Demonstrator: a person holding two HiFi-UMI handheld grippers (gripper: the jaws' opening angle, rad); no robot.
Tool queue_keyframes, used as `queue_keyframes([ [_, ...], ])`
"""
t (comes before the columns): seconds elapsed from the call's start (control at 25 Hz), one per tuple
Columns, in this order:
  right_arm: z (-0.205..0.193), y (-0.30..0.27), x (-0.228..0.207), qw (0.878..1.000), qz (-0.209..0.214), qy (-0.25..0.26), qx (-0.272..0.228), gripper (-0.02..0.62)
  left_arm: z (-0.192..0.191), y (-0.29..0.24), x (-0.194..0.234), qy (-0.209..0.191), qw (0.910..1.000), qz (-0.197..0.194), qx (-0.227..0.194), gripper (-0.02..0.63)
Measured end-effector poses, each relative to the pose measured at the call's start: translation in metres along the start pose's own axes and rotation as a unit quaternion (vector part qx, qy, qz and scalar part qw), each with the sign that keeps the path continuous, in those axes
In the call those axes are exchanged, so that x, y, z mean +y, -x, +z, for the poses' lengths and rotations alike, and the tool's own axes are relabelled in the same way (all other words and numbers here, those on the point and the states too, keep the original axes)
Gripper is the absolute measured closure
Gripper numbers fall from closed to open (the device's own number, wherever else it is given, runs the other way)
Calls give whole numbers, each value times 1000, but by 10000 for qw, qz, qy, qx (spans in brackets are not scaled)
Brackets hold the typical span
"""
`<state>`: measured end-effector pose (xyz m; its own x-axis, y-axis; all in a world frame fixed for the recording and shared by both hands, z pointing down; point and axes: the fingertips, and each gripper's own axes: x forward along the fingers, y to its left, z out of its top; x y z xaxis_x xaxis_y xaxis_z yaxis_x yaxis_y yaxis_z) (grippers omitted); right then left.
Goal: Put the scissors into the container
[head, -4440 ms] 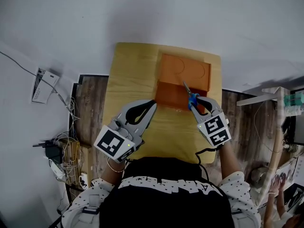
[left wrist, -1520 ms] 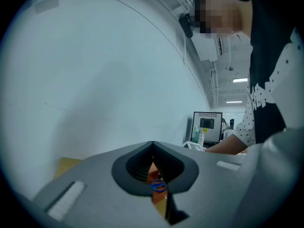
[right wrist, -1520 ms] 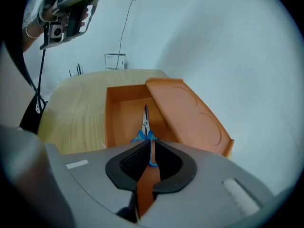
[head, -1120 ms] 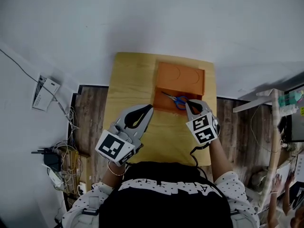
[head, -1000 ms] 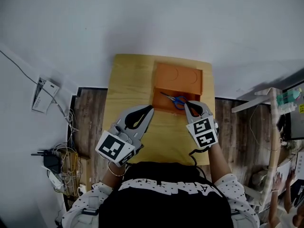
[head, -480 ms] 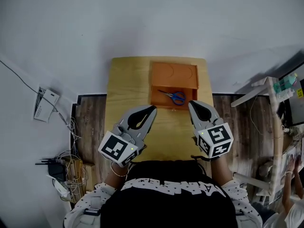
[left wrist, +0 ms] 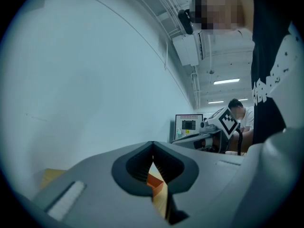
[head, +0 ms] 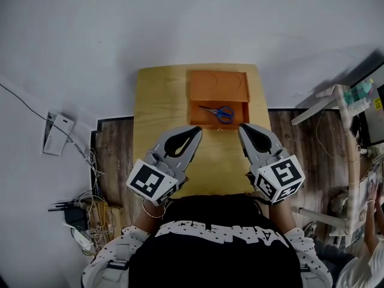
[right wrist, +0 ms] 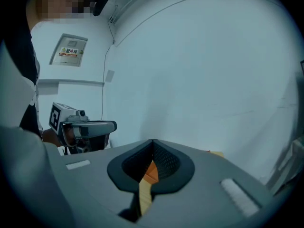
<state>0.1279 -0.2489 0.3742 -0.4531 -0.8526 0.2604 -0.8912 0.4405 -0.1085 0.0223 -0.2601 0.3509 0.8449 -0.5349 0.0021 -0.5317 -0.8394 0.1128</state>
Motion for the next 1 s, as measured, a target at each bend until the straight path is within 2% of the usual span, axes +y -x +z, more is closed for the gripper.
queue_keyframes([
  [0.16,7,3,6,9999,64,81,9,581,0,-1,-4,-37,9999,-118,-8,604],
  [0.68,2,2,2,9996,-185,185,119,581,-2,-2,1,17,9998,-180,-3,605],
  [1.0,2,3,4,9992,-178,279,211,581,-3,-5,1,30,9998,-210,36,605],
])
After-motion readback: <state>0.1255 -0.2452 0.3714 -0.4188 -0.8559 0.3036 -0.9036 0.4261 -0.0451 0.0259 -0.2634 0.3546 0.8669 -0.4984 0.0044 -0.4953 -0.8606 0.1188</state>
